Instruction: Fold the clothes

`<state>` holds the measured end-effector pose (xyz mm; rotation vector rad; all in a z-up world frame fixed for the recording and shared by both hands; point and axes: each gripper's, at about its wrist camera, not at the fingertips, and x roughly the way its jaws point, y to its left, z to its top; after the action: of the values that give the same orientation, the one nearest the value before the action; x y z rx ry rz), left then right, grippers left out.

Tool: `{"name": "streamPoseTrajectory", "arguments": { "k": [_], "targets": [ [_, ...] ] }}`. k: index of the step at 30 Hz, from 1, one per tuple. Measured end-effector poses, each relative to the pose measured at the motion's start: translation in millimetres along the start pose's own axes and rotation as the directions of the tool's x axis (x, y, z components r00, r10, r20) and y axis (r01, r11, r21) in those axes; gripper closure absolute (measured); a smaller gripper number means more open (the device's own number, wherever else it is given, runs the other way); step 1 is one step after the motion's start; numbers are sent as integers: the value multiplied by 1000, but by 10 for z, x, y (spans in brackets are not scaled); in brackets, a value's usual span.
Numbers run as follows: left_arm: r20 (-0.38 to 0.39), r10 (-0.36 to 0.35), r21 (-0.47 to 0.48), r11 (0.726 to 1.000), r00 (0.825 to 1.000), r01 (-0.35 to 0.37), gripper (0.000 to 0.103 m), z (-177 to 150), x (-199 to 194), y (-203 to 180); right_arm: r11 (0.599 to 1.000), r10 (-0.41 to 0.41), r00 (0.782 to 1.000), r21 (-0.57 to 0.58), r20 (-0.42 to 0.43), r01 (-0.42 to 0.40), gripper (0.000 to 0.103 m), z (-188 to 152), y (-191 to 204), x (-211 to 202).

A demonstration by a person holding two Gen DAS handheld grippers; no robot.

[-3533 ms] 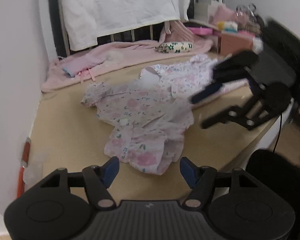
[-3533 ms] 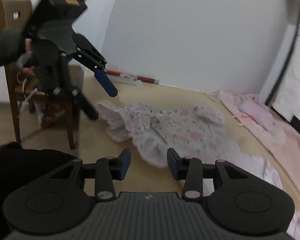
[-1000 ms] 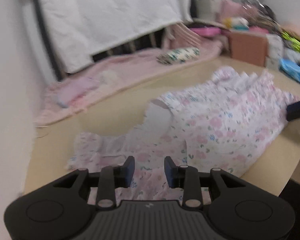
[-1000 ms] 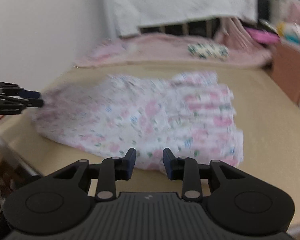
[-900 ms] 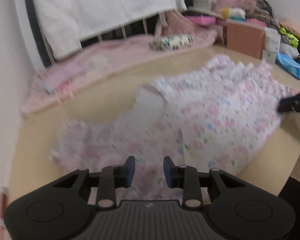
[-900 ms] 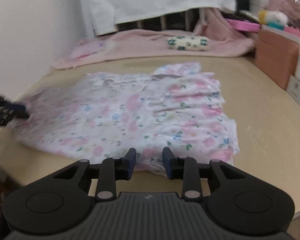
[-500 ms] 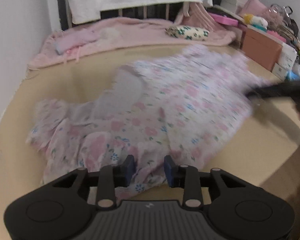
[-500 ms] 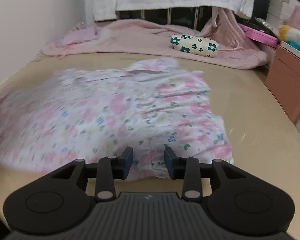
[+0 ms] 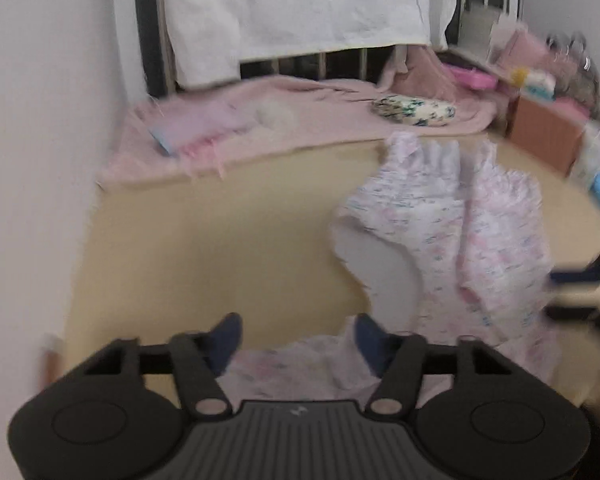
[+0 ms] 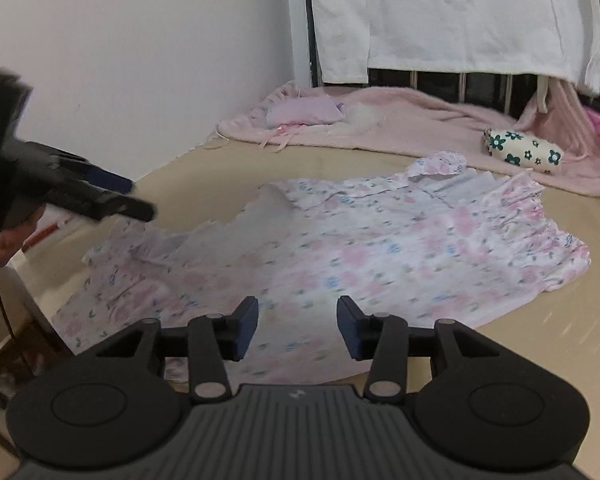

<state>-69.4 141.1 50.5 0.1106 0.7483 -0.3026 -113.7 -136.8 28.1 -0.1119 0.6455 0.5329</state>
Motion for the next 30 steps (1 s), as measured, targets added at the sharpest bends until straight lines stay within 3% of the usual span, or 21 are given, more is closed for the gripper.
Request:
{"name": "streamPoseTrajectory", "arguments": {
  "k": [1, 2, 3, 6, 9, 12, 13, 15, 16, 18, 19, 20, 21, 22, 23, 24, 25, 27, 30],
  "targets": [
    [-5, -18, 18, 1000, 1000, 18, 67, -37, 49, -25, 1000, -9, 1000, -10, -14, 9, 83, -15, 35, 36],
    [-28, -6, 40, 999, 1000, 7, 74, -78, 96, -77, 1000, -18, 999, -20, -28, 17, 93, -31, 70, 73],
    [-57, 16, 63, 998, 998, -13, 88, -121, 143, -140, 999, -27, 999, -30, -41, 26, 93, -46, 105, 109],
    [-53, 25, 58, 998, 998, -22, 90, -274, 99, -307, 997, -50, 996, -60, -79, 45, 94, -93, 158, 170],
    [-67, -37, 32, 999, 997, 39, 90, -382, -15, -580, 993, -91, 991, -90, -100, 82, 94, -112, -52, 97],
    [-87, 12, 63, 998, 996, -7, 90, -424, -78, -1113, 981, -173, 979, -111, -109, 160, 94, -155, -376, 24],
    [-99, 32, 55, 998, 995, -26, 90, -406, -66, -1271, 974, -208, 972, -110, -111, 196, 91, -159, -511, 14],
    [-130, -66, 6, 998, 989, 67, 89, -285, -81, -1399, 963, -269, 954, -59, -130, 264, 74, -130, -803, 3],
    [-144, -125, -21, 992, 982, 123, 85, -218, -92, -1449, 956, -293, 945, -25, -145, 292, 68, -106, -941, -6],
    [-131, -220, -68, 975, 967, 213, 83, -63, -146, -1466, 952, -292, 948, 54, -124, 301, 68, -45, -1139, -102],
    [-78, -184, -52, 982, 980, 181, 76, 45, -176, -1399, 950, -289, 951, 94, -109, 299, 67, -13, -1232, -157],
    [-18, -126, -27, 992, 992, 125, 66, 156, -196, -1331, 948, -286, 952, 111, -107, 297, 65, 4, -1258, -159],
    [21, -67, 4, 998, 998, 66, 34, 261, -97, -1281, 948, -282, 953, 119, -110, 295, 65, 15, -1256, -138],
    [53, -8, 37, 999, 999, 6, 19, 364, 45, -1238, 948, -279, 954, 127, -113, 292, 65, 26, -1253, -117],
    [88, 49, 67, 996, 995, -55, 22, 466, 187, -1194, 948, -275, 954, 135, -116, 290, 65, 37, -1251, -97],
    [73, 83, 50, 995, 994, -87, 30, 567, 393, -1138, 947, -271, 955, 143, -119, 287, 65, 48, -1248, -76],
    [41, 108, 16, 994, 993, -108, 45, 667, 621, -1078, 947, -268, 956, 151, -122, 285, 65, 58, -1246, -55],
    [-25, 88, -15, 996, 996, -89, 64, 799, 970, -999, 946, -260, 957, 166, -128, 280, 65, 80, -1241, -13],
    [-101, 53, -58, 997, 993, -59, 62, 971, 1408, -909, 948, -279, 949, 118, -143, 297, 65, -7, -1020, -16]
  ]
}}
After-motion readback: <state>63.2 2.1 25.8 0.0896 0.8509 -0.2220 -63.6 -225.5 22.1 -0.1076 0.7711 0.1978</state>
